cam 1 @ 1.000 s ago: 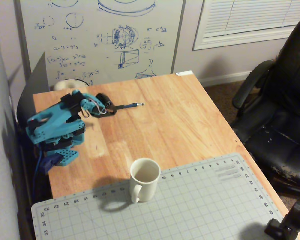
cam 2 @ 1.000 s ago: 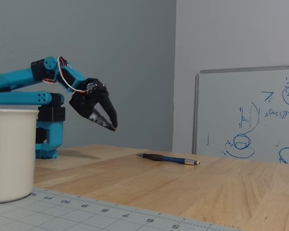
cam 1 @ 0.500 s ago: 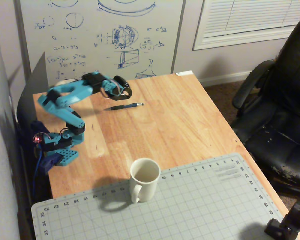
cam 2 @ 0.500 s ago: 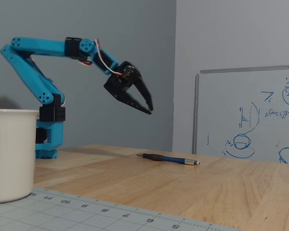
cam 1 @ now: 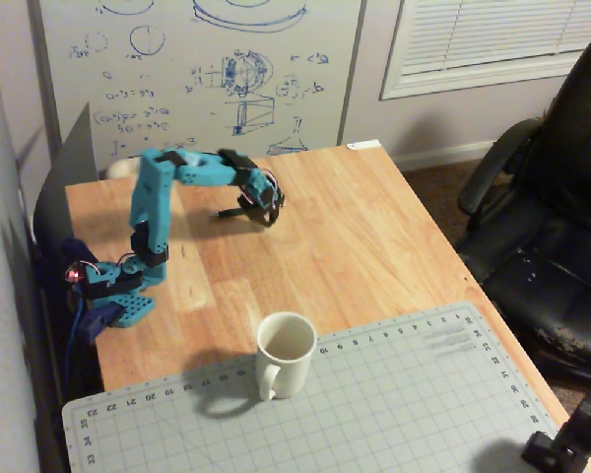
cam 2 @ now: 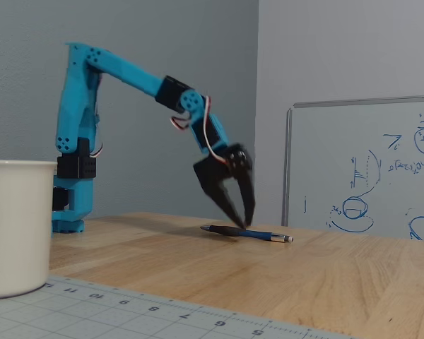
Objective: Touch the pen.
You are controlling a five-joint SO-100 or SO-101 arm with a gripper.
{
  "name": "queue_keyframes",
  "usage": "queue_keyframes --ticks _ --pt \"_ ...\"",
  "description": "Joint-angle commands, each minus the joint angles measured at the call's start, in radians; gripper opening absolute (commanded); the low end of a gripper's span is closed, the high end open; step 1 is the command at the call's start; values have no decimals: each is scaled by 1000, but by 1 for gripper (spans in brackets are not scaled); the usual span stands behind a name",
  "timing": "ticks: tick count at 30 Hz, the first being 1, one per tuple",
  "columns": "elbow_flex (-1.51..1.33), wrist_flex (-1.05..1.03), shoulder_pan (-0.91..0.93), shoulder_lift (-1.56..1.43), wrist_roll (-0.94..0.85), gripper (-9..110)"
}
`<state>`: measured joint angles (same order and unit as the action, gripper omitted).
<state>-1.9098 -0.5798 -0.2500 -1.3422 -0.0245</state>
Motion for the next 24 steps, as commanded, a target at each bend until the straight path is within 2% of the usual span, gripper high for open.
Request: queue_keyframes --ticks 1,6,16,24 --pt "138 23 9 89 -6 1" --pt "186 23 18 178 -6 1" --pt "193 23 37 173 -6 1" --pt "144 -28 -17 -91 8 1"
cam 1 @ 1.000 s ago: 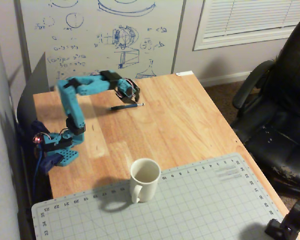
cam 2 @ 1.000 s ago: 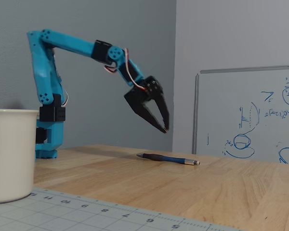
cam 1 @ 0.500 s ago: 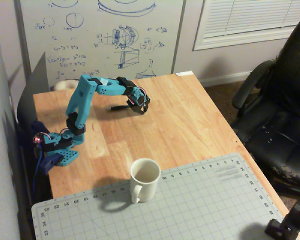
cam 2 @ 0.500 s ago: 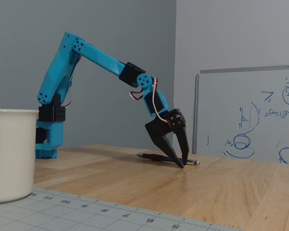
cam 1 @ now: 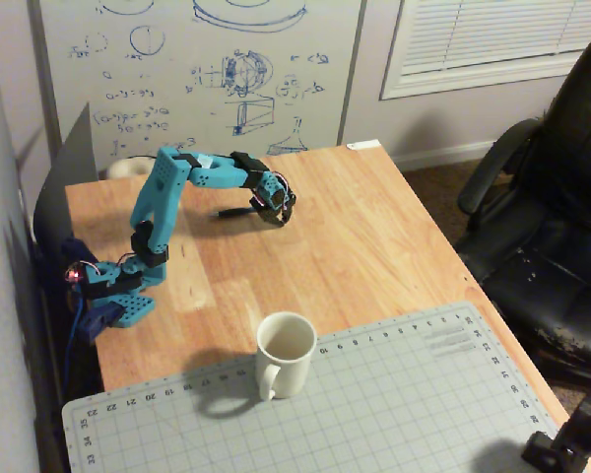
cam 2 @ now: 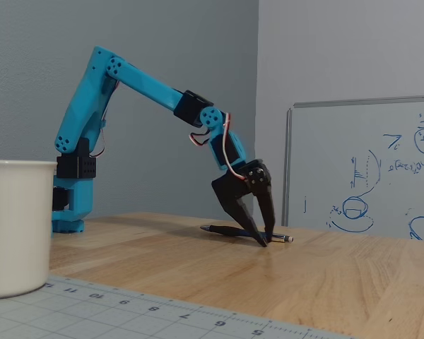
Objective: Touch the pen.
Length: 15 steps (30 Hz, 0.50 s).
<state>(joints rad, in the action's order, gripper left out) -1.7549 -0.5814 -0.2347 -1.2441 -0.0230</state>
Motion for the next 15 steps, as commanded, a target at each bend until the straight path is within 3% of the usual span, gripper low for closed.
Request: queue_keyframes --ticks 1,10,15 --pt "-21 -54 -37 -235 6 1" --pt "-31 -393 -49 -747 -5 1" --pt "-32 -506 -49 -857 -5 1"
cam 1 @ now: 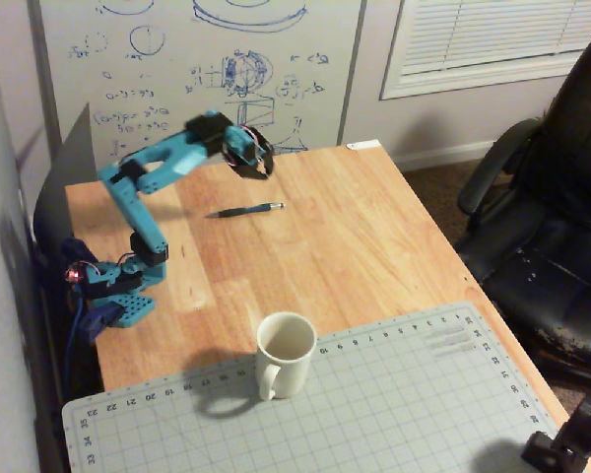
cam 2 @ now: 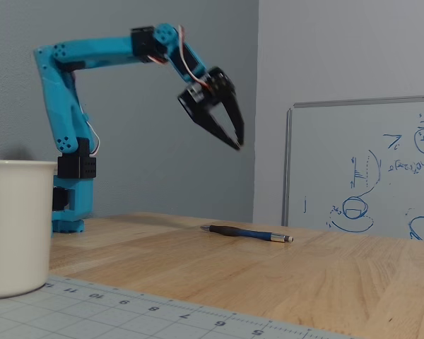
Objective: Touch the pen.
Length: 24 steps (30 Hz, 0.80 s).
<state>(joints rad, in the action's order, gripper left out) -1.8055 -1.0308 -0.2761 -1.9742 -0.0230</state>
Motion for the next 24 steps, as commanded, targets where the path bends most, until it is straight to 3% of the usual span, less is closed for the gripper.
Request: queue_keyframes --ticks 1,9,24 --pt "18 -66 -8 -130 -6 1" --pt "6 -69 6 -77 -8 1" --pt "18 14 195 387 -11 1"
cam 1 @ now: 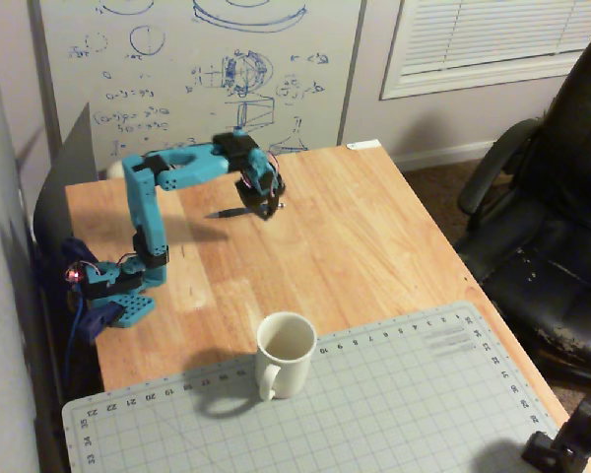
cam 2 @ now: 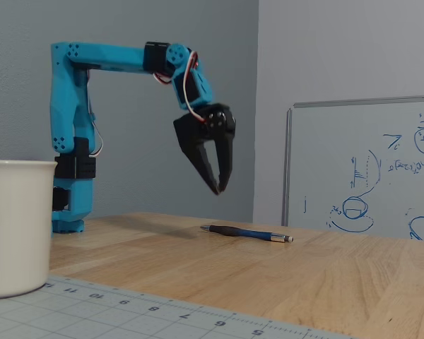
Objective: Touch the pen.
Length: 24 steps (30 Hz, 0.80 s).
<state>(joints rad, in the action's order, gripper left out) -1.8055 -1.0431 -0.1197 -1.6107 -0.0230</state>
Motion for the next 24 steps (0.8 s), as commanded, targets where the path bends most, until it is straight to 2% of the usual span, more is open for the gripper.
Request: queue_keyframes --ticks 1,13,24 --pt "18 32 49 41 -11 1" --pt "18 49 58 268 -9 1" --pt "20 49 55 324 -9 1"
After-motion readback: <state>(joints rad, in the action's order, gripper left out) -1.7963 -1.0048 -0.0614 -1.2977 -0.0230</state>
